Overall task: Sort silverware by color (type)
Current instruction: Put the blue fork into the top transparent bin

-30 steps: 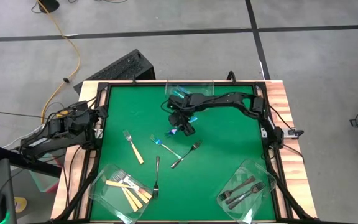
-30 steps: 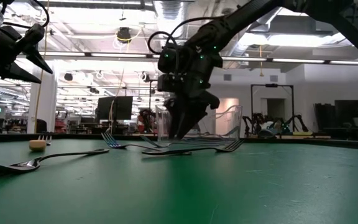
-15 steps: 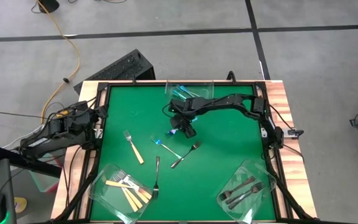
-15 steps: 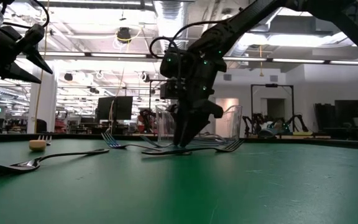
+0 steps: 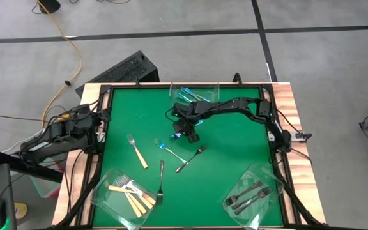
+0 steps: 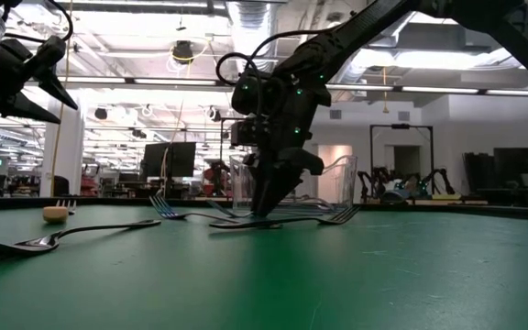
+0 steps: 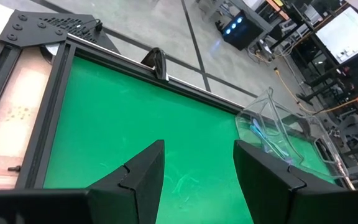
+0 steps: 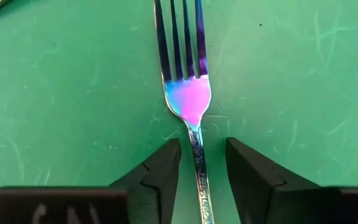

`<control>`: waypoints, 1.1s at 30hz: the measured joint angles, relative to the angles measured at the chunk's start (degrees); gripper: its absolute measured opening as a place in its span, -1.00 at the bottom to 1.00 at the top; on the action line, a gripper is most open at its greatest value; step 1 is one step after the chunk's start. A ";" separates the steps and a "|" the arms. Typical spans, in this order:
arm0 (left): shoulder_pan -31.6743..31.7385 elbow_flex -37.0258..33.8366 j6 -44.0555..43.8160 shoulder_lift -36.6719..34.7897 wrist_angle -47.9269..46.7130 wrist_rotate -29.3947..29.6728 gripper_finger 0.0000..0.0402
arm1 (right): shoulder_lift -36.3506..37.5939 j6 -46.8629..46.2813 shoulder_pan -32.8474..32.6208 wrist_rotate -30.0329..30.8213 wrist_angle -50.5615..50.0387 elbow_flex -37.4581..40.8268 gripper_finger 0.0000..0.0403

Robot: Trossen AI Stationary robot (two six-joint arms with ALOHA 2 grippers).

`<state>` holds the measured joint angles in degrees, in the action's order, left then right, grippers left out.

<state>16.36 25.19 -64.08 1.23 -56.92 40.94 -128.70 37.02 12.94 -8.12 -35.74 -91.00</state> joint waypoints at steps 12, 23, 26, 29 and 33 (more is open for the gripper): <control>0.00 0.00 -0.11 0.00 -0.17 -0.01 -0.12 | 0.00 -2.23 -0.84 1.07 -1.16 0.15 -0.78; 0.00 0.00 -0.22 0.00 -0.19 -0.02 -0.12 | -0.16 -12.24 -1.64 0.88 -4.01 -3.44 -0.94; 0.02 0.00 -0.22 0.00 -0.19 -0.01 -0.12 | -0.34 -14.07 -1.14 0.42 -6.32 -6.42 -0.95; 0.02 0.00 -0.22 0.00 -0.19 -0.03 -0.12 | -0.75 -15.83 -0.55 -1.81 -8.93 -9.55 -0.95; 0.00 0.00 -0.22 0.00 -0.19 -0.01 -0.12 | -0.05 -18.35 0.18 -2.49 -11.89 -11.52 -0.96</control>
<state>16.36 25.19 -64.29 1.23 -57.10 40.93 -128.76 18.67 13.12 -10.61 -47.63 -102.52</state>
